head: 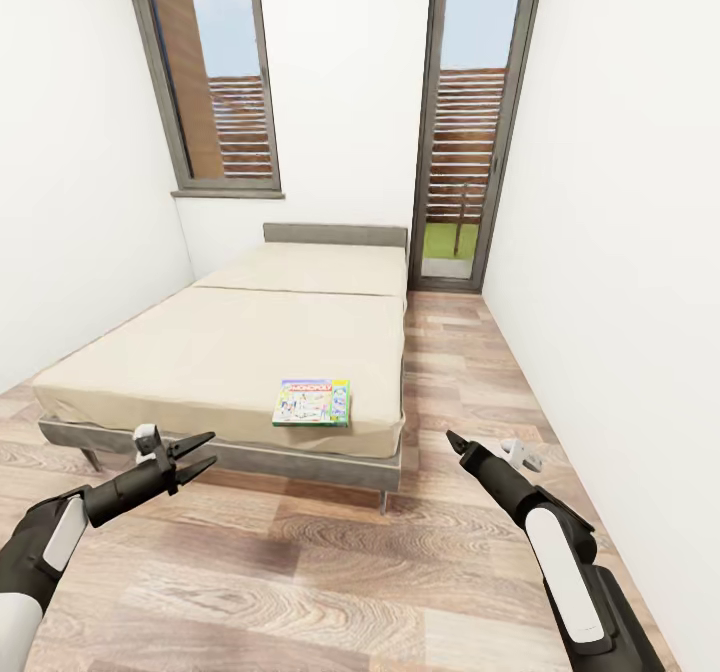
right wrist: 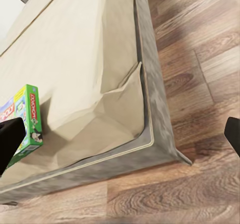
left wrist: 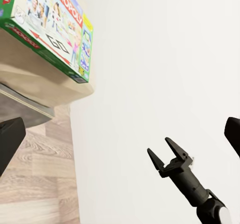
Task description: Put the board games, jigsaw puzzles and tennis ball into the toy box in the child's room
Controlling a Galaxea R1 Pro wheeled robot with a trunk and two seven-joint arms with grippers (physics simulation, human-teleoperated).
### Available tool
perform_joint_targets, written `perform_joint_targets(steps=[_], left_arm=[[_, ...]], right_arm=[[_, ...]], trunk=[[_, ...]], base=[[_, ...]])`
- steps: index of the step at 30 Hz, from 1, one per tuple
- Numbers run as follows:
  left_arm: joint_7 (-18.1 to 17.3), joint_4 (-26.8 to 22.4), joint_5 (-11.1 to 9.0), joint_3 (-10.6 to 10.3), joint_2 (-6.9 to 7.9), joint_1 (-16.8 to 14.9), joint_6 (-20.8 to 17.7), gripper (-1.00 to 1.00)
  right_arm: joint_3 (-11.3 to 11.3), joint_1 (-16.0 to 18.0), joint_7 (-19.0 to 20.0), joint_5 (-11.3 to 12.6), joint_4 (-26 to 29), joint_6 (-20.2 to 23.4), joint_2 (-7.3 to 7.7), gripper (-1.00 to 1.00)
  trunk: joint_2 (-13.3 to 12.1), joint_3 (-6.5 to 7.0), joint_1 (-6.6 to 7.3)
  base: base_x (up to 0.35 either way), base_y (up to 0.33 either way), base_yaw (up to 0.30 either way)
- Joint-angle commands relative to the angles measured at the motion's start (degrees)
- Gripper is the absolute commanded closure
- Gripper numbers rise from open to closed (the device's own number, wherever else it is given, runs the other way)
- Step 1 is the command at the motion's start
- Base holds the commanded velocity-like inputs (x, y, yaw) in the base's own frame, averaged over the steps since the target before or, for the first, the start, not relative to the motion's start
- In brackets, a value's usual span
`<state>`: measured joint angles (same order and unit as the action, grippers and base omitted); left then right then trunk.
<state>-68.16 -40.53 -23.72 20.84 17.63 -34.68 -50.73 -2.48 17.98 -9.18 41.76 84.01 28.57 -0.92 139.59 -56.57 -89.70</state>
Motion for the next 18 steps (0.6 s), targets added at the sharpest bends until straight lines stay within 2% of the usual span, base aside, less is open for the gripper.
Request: perform_joint_targets(steps=[1,9,16,18], left_arm=[[-0.1,0.0,-0.2,0.1,0.01,0.0,-0.4,-1.0],[-0.1,0.0,-0.2,1.0,-0.05,0.0,-1.1,-1.0],[-0.1,0.0,-0.2,1.1,0.02,-0.1,-1.4,-1.0],[-0.1,0.0,-0.2,1.1,0.03,-0.1,-1.4,-1.0]], right_arm=[[-0.1,0.0,-0.5,0.6,0.1,0.3,-0.04,-1.0],[-0.1,0.0,-0.4,0.6,0.1,0.3,-0.04,-1.0],[-0.2,0.0,-0.4,0.6,0.1,0.3,-0.03,-1.0],[-0.2,0.0,-0.5,0.6,0.1,0.3,-0.04,-1.0]], trunk=[[0.4,-0.24,-0.21],[3.6,-1.68,-1.97],[3.7,-3.23,-2.15],[3.7,-3.23,-2.15]], base=[[0.0,0.0,0.0],[0.0,0.0,0.0],[0.0,0.0,0.0],[0.0,0.0,0.0]])
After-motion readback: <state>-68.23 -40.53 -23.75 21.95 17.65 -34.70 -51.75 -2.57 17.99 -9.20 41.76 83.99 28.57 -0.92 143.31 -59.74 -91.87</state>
